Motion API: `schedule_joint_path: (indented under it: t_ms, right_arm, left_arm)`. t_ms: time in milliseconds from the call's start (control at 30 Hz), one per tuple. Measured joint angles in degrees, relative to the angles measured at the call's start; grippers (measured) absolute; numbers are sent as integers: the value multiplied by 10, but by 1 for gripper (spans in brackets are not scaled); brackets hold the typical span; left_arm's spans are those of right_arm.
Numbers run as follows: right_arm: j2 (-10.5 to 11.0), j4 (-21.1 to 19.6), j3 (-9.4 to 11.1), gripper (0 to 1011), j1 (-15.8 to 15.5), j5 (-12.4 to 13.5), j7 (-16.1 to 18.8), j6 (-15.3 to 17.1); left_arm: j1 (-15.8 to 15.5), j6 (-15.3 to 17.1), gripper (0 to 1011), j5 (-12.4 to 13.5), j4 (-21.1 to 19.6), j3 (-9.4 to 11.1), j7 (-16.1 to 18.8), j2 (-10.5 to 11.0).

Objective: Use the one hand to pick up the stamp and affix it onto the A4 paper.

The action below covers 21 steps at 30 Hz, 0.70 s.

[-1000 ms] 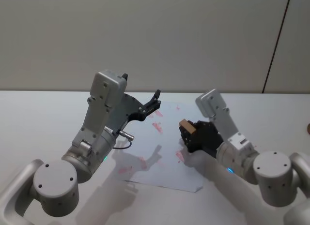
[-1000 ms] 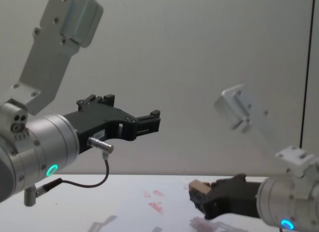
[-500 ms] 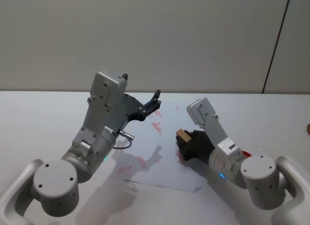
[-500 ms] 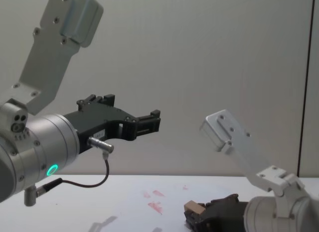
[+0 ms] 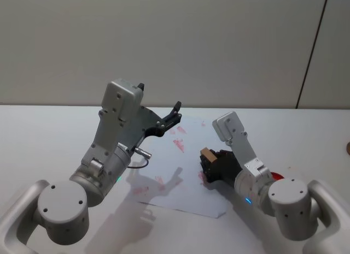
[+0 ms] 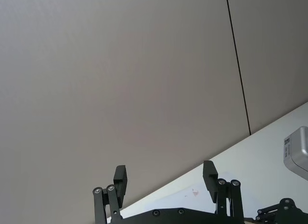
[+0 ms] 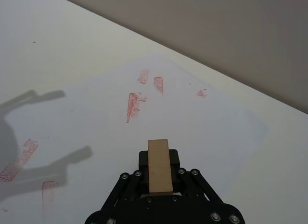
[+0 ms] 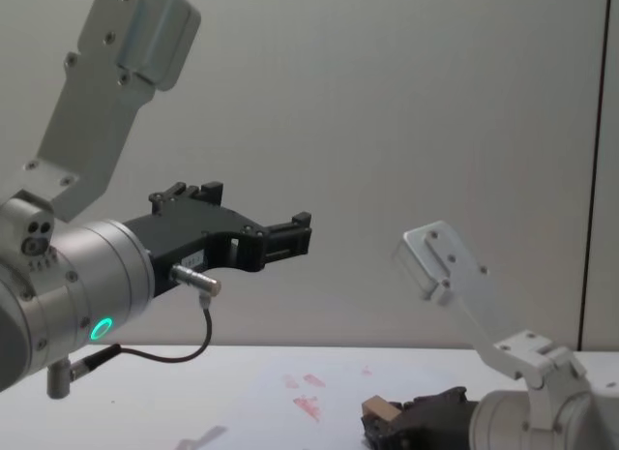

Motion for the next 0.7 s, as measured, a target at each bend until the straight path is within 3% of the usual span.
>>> schedule_joint_path:
  t_ms: [700]
  right_arm:
    - [-2,-2,10,221,-2,26,-27,-14]
  left_arm:
    - [0,0,1003,0,0,0,0,0]
